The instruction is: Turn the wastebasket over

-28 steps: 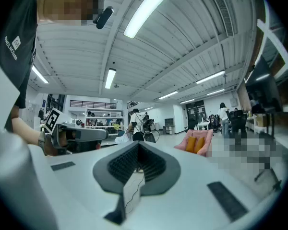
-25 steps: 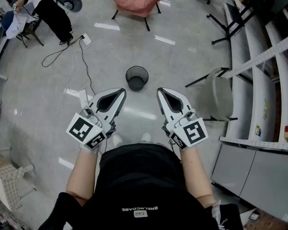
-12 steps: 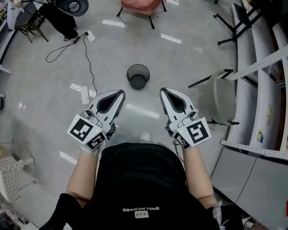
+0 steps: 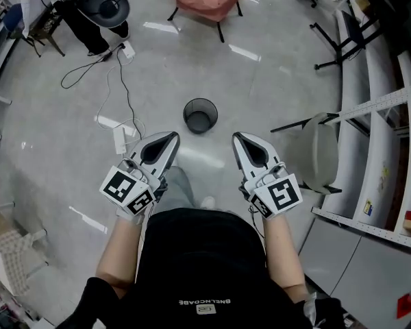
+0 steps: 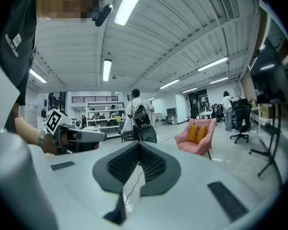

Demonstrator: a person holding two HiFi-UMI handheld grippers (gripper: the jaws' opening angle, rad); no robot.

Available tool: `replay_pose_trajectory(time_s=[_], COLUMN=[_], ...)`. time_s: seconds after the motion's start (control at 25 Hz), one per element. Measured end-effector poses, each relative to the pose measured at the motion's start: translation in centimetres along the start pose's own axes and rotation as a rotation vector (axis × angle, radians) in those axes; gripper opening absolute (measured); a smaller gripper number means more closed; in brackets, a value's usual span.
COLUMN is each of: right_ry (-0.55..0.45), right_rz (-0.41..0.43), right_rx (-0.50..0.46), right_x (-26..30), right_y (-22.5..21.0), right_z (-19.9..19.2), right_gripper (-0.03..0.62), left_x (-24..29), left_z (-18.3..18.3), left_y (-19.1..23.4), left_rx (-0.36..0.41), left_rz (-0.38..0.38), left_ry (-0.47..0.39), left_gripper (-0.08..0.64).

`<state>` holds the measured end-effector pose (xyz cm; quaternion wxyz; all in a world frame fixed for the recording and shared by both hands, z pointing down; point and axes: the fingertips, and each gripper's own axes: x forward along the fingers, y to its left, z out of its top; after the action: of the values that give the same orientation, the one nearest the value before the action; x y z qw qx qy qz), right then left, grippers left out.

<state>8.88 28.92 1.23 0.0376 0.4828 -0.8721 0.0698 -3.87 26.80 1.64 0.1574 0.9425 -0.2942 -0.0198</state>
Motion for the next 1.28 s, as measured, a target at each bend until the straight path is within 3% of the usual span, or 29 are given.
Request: replay_pose_trajectory(time_s=[0.36, 0.52, 0.72, 0.96, 1.28], right_ry=[0.104, 0.142, 0.184, 0.225, 0.341], right_rz=[-0.077, -0.113, -0.132, -0.100, 0.029], right_rx=[0.016, 0.018, 0.054, 0.089, 0.120], right_x=[12.0, 15.2, 16.3, 16.7, 18.8], right_y=[-2.5, -3.3, -5.5, -9.6, -15.6], right_z=[0.2, -0.3, -1.8, -3.7, -8.4], right_gripper=[0.011, 0.011, 0.012, 0.012, 0.014], left_x=[2.8, 3.8, 5.8, 8.5, 12.7], left_z=[2.0, 1.4, 0.2, -1.8, -6.5], left_y=[12.8, 16.0, 17.2, 17.4, 19.1], left_rx=[-0.077, -0.083, -0.089, -0.107, -0.165], left_rz=[-0.067, -0.111, -0.107, -0.040, 0.113], left_ry=[0.044, 0.109, 0.156, 0.212, 0.286], left_gripper=[0.014, 0.014, 0.015, 0.015, 0.016])
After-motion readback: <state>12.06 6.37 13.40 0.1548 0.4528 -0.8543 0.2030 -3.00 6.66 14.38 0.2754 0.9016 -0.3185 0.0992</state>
